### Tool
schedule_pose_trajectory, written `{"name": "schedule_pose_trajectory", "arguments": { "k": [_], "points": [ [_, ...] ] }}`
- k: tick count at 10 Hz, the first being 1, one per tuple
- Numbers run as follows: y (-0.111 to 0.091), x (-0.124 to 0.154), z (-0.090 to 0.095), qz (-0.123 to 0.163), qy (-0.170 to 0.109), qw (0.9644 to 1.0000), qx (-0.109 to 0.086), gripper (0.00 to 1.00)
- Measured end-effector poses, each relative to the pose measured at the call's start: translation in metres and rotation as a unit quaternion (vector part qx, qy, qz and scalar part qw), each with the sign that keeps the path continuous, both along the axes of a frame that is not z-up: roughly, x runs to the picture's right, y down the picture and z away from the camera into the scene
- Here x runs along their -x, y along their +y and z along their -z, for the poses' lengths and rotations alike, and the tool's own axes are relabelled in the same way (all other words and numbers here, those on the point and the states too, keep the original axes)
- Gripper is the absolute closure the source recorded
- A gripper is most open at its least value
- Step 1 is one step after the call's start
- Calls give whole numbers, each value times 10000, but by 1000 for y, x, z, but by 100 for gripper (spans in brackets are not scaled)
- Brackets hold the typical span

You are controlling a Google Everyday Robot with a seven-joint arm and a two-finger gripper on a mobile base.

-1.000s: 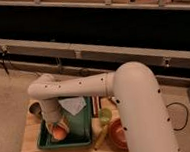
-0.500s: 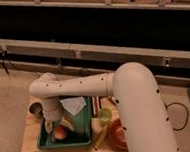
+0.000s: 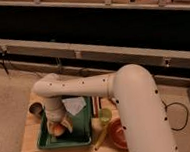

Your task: Place apple in table surface

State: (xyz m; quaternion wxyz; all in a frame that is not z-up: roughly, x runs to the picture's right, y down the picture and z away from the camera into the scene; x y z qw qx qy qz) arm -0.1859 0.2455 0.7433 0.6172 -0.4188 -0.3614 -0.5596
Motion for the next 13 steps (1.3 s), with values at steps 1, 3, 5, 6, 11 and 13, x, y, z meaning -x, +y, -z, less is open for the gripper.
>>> {"name": "schedule_pose_trajectory", "arguments": {
  "k": [1,3,5,6,11,13],
  "points": [
    [2,-3,-3,-6,-18,10000,77,41],
    [4,-7,-7,12,-55,9998,192,24],
    [7,-8,-10,75,-118,9994,309,20],
    [8,-9,-11,102,-146,9992,364,20],
    [16,-20,-6,199,-19,9979,611,20],
    [20,-24,-7,258,61,9972,703,20]
  ]
}}
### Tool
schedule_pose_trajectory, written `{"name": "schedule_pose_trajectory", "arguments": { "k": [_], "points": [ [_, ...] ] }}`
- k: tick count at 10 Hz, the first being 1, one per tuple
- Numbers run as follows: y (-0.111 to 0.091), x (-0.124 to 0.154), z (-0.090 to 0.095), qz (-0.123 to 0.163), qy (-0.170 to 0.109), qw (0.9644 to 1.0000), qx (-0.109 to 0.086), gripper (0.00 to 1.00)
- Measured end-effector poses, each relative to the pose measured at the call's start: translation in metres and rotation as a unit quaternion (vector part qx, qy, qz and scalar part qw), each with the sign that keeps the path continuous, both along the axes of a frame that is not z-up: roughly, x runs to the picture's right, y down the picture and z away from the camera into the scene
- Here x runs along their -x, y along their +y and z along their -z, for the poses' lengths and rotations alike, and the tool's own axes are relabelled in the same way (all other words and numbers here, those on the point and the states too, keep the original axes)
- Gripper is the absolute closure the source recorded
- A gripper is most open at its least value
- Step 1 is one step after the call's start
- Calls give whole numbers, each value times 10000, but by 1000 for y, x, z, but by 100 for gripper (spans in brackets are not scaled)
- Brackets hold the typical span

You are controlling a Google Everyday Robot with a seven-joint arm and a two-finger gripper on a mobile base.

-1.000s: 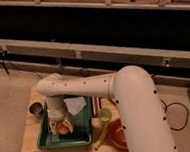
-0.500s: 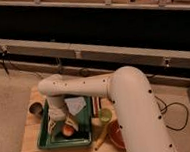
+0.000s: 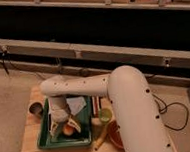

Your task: Place apple in table surface

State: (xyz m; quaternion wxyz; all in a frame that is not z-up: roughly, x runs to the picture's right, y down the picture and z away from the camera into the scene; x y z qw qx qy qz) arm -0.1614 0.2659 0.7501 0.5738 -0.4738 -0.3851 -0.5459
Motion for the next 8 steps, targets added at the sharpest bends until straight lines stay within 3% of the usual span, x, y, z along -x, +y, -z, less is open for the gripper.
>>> {"name": "schedule_pose_trajectory", "arguments": {
  "k": [3,5,8],
  "points": [
    [2,-15,-4,17,149,9999,41,20],
    [3,-31,-3,53,383,9992,-33,20],
    [0,-43,-4,183,663,9967,-425,20]
  ]
}}
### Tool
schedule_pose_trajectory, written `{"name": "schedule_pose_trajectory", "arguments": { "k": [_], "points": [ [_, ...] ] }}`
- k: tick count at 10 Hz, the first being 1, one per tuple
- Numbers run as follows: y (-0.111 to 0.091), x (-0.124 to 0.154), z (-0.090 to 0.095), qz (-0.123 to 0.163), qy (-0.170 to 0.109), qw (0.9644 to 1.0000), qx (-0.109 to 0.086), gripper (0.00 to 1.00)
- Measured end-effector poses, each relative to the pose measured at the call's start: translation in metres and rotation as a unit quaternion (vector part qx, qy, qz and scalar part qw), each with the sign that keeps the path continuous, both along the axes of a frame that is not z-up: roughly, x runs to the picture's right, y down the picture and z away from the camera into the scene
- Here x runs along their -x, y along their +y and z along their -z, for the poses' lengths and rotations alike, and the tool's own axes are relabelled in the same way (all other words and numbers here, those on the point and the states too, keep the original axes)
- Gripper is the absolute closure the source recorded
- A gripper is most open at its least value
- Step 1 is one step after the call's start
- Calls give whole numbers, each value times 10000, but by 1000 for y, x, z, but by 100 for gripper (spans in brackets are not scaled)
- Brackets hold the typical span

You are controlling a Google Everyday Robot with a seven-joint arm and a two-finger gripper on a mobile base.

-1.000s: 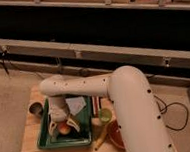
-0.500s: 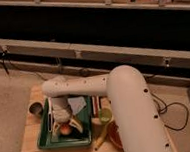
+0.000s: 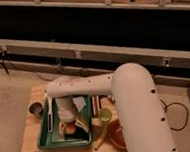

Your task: Place apple in table surface

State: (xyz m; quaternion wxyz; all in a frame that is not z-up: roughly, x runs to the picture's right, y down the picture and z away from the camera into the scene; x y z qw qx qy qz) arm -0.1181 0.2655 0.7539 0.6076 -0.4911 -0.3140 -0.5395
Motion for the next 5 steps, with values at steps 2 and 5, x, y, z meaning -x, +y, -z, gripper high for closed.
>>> {"name": "schedule_pose_trajectory", "arguments": {
  "k": [2,5],
  "points": [
    [-2,2,-5,369,134,9989,-237,20],
    [-4,0,-15,699,242,9968,-319,20]
  ]
}}
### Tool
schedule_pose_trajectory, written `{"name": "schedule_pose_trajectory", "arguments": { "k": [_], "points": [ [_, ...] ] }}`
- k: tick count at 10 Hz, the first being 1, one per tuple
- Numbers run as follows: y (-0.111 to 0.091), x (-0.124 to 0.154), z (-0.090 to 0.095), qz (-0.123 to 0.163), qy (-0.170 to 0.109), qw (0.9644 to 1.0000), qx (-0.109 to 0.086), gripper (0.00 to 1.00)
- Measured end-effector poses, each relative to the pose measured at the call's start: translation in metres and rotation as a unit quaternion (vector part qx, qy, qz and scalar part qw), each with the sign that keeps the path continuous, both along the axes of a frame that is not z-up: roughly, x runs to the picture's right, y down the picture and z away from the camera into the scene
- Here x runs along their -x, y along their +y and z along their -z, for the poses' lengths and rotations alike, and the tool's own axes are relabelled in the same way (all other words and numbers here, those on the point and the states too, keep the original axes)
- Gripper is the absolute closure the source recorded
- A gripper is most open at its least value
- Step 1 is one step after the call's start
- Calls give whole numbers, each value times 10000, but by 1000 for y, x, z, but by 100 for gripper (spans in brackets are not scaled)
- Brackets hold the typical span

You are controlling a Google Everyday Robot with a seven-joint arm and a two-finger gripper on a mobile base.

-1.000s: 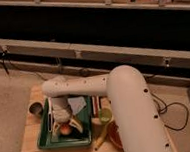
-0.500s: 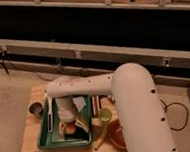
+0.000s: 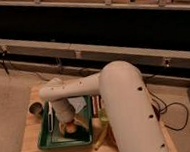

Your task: Place apple in table surface

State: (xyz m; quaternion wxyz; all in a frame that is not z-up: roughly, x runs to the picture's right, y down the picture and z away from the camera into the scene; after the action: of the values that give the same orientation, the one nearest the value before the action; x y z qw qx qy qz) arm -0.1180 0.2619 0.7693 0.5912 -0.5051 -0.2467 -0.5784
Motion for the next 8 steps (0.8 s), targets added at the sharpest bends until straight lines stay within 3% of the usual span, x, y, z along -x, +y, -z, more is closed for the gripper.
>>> {"name": "schedule_pose_trajectory", "arguments": {
  "k": [4,8],
  "points": [
    [-12,-9,-9,129,-40,9998,-147,20],
    [-20,-18,-22,251,-53,9995,-173,21]
  ]
}}
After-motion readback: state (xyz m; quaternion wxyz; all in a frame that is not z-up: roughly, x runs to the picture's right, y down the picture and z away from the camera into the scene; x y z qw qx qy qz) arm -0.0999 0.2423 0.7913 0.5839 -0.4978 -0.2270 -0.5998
